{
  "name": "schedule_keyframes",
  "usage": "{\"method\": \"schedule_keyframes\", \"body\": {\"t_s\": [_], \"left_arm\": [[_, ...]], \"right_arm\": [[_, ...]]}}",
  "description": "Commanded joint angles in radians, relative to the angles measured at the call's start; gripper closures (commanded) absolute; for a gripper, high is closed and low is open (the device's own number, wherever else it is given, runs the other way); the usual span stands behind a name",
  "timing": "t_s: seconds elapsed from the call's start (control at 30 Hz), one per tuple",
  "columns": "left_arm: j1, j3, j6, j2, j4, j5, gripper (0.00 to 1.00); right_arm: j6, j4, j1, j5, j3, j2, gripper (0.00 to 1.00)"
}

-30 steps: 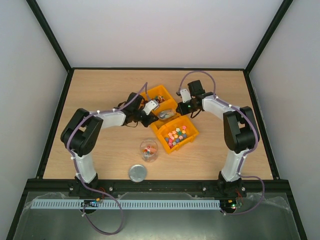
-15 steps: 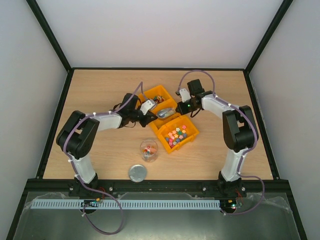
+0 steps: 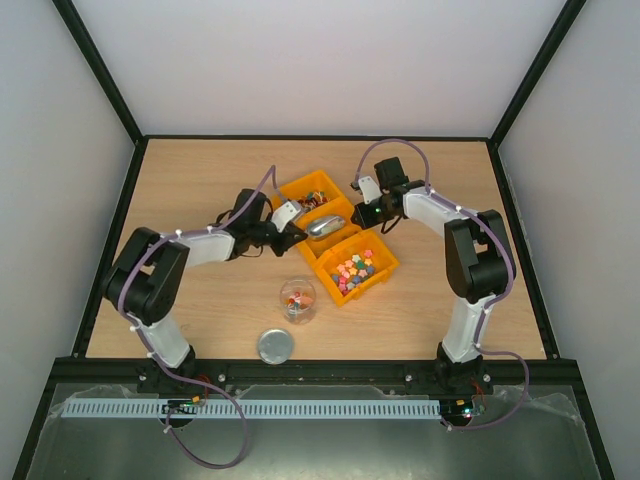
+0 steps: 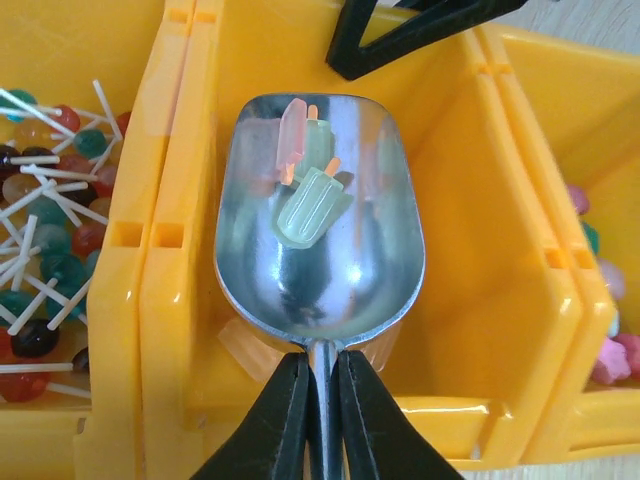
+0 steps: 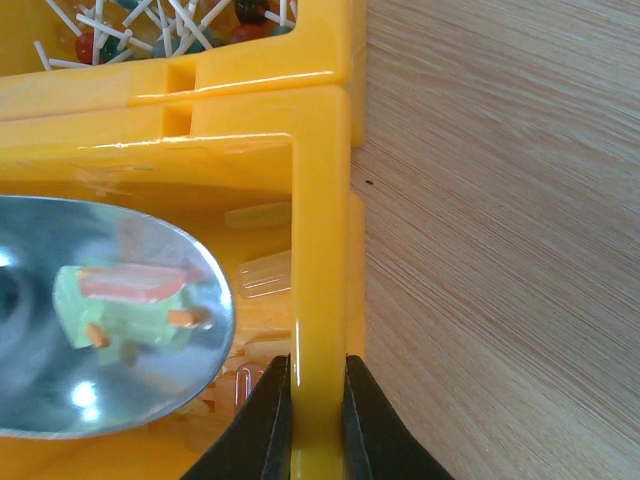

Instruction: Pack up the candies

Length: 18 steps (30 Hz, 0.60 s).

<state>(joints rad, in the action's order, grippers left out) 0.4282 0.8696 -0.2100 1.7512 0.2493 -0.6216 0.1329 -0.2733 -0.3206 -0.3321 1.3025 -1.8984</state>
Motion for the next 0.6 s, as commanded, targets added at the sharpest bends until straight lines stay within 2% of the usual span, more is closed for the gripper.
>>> {"method": "schedule_keyframes", "body": {"t_s": [0.0,0.2,0.57], "left_arm": [[-0.006,-0.013,-0.027,-0.081,0.068,-0.048,0.98],[-0.031,0.012,-0.107,-0.178,-0.075,-0.103,0.98],[-0.135,0.007,-0.396,-0.466,-0.501,-0.197,0.98]], "right_arm": [[0.032,-0.069,0.006,0.0,0.025,-0.031,0.99],[0.057,-0.076,0.005,0.004,0.03,-0.032,0.99],[0.086,-0.116,0.006,0.028,0.073,-0.049,0.91]]}}
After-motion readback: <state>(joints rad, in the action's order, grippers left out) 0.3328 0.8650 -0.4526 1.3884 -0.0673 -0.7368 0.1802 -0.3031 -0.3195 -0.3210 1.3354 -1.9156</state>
